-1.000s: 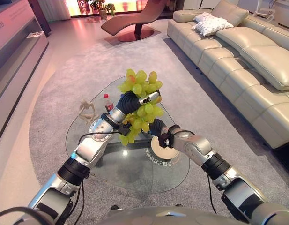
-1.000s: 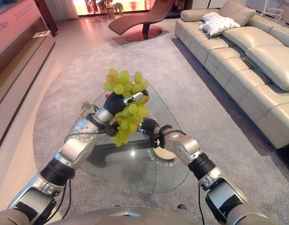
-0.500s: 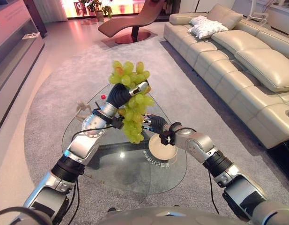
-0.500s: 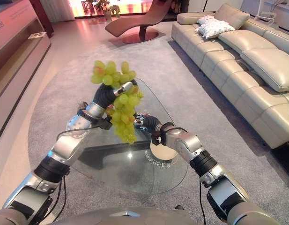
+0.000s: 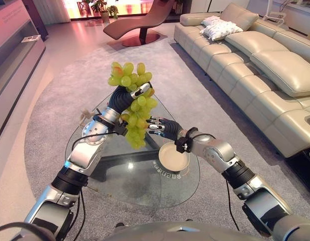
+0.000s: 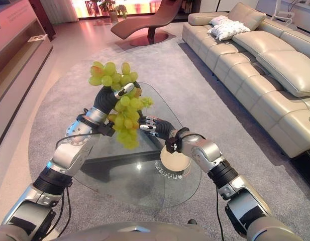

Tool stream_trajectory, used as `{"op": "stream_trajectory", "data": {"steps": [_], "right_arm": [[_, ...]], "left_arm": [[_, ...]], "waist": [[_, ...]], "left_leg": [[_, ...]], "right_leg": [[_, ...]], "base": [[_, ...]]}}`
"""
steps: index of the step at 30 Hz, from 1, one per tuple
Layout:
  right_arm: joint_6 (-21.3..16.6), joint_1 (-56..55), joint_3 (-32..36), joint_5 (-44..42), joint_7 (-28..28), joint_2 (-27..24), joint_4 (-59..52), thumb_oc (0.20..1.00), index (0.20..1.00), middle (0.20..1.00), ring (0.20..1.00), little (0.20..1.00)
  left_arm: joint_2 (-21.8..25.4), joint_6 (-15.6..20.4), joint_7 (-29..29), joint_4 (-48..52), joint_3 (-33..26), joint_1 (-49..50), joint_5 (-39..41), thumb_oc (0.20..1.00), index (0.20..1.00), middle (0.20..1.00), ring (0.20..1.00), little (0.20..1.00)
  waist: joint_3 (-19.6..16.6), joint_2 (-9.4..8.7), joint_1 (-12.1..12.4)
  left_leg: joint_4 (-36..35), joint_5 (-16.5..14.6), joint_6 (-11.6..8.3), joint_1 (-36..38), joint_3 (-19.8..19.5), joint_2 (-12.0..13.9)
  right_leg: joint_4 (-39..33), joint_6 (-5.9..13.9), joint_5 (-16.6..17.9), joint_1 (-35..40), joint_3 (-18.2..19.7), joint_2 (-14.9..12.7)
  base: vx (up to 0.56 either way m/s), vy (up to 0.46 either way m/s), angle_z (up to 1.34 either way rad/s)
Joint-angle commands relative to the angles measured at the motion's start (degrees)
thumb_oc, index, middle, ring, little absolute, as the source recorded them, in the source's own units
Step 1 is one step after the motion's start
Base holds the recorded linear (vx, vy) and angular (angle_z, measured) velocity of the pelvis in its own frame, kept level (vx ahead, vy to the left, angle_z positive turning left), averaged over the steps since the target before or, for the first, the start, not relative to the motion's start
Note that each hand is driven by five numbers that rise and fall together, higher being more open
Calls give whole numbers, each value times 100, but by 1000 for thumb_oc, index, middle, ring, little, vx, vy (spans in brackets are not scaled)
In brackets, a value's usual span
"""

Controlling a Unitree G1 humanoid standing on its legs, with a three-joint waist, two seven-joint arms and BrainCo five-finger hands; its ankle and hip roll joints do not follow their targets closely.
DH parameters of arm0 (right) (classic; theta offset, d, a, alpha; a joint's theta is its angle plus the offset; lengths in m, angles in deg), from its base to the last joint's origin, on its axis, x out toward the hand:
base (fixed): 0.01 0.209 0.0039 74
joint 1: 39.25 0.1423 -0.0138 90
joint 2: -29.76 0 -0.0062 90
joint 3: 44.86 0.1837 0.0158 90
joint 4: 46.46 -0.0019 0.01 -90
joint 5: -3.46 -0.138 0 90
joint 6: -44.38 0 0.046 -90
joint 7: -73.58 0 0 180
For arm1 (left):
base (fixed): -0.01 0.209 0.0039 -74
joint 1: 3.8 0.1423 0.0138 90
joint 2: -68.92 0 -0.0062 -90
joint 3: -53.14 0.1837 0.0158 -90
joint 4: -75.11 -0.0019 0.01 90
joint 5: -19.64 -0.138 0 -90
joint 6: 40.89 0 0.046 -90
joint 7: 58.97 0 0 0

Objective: Pick up fruits into the plate

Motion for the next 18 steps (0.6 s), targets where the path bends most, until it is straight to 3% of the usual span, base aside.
{"op": "stream_trajectory", "data": {"steps": [1, 10, 14, 18], "right_arm": [[-378, 302, 234, -269, -142, 191, -466, 1000, 1000, 1000, 1000, 1000], [-331, 398, 133, -575, -110, 338, -644, 1000, 1000, 1000, 1000, 1000], [-467, 432, 167, -991, 188, 414, -764, 1000, 1000, 1000, 1000, 1000], [-328, 331, 184, -1609, -169, 596, -918, 1000, 1000, 1000, 1000, 1000]], "left_arm": [[4, 118, -51, -289, -121, -527, 354, 200, 200, 200, 200, 200], [-302, -99, -190, -390, 226, -674, 727, 200, 200, 200, 200, 200], [-449, -101, -390, -466, 331, -715, 1107, 200, 200, 200, 200, 200], [-565, -258, -710, -416, 347, -704, 1842, 200, 200, 200, 200, 200]], "waist": [[-95, -104, 45], [-90, -110, -27], [-89, -109, -68], [-106, -95, -113]], "left_leg": [[146, -258, 77, -134, 180, -5], [155, -277, 103, -115, 224, -9], [153, -285, 115, -102, 218, -15], [153, -300, 131, -91, 194, -26]], "right_leg": [[289, -18, -274, 174, -588, -268], [293, -10, -273, 162, -505, -255], [292, -7, -262, 152, -442, -240], [300, -16, -279, 144, -342, -210]], "base": [[0, 0, 0], [-5, -2, -4], [0, 0, 0], [0, 0, 0]]}}
